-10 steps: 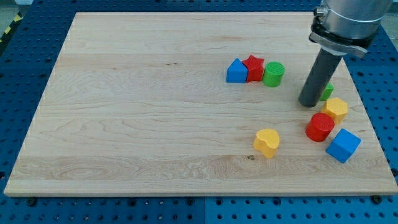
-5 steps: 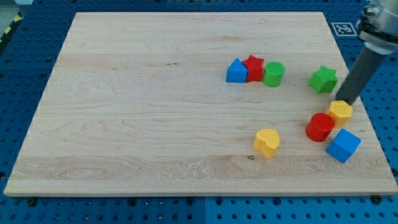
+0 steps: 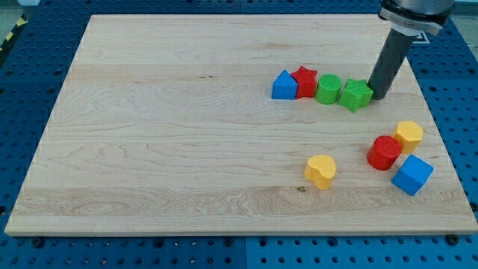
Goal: Move the green star to the right of green circle
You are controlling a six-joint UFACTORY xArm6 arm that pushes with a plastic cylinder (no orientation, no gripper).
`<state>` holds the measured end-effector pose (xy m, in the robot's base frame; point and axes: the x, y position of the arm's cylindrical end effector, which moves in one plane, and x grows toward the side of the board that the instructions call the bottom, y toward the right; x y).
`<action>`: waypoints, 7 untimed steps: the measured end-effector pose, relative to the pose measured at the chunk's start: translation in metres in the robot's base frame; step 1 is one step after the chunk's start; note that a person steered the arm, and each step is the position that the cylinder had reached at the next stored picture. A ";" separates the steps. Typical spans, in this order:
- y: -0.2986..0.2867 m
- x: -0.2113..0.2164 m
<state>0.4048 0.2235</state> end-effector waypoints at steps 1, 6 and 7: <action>0.024 0.020; -0.029 0.021; -0.029 0.022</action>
